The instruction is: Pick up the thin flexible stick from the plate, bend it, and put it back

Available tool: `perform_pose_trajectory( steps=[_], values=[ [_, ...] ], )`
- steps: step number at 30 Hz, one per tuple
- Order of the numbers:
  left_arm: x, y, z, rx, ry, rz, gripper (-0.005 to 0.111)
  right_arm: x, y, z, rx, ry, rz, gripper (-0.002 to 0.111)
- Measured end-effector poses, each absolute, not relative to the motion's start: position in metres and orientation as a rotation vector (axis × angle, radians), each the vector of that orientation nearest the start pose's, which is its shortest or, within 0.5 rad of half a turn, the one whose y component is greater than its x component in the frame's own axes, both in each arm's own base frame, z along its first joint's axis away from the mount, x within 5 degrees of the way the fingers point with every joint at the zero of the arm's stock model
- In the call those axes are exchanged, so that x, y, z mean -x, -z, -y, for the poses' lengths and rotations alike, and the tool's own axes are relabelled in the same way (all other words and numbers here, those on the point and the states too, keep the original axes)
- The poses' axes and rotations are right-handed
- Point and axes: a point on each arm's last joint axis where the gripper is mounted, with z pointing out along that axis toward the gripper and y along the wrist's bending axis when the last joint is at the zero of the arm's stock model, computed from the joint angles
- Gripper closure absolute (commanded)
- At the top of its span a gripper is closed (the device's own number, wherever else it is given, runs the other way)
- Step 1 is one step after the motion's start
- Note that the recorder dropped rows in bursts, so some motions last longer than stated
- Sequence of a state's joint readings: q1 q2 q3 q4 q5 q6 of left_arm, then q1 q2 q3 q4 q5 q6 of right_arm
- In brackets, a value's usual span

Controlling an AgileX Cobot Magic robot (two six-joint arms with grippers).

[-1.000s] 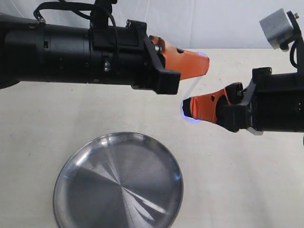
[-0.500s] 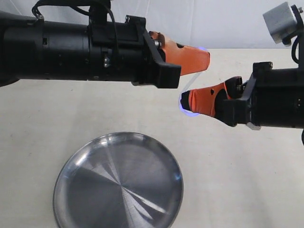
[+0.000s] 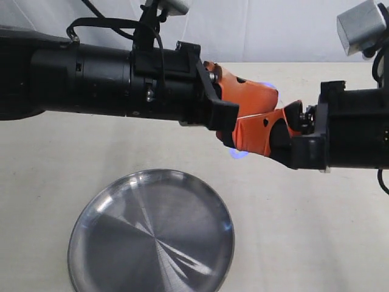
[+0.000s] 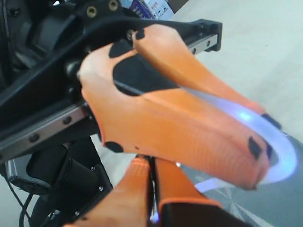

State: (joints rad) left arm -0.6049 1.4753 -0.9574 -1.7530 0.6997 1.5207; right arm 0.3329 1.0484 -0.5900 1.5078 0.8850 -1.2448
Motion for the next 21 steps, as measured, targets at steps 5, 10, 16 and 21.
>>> perform_pose_trajectory(
  steps=[5, 10, 16, 21],
  values=[
    [-0.2268, -0.3039, 0.2274, -0.814, 1.239, -1.797, 0.107, -0.1535, -0.2914, -0.1274, 0.683, -1.231, -1.938, 0.109],
    [-0.2268, -0.3039, 0.2274, -0.814, 1.239, -1.797, 0.107, -0.1541, -0.2913, -0.1271, 0.68, -1.224, -1.938, 0.109],
    [-0.2271, -0.3038, 0.2273, -0.825, 1.225, -1.789, 0.107, -0.1559, -0.2891, -0.1273, 0.681, -1.213, -1.949, 0.109],
    [-0.2295, -0.3027, 0.2264, -0.81, 1.191, -1.8, 0.107, -0.1583, -0.2871, -0.1261, 0.674, -1.172, -1.962, 0.109]
  ],
)
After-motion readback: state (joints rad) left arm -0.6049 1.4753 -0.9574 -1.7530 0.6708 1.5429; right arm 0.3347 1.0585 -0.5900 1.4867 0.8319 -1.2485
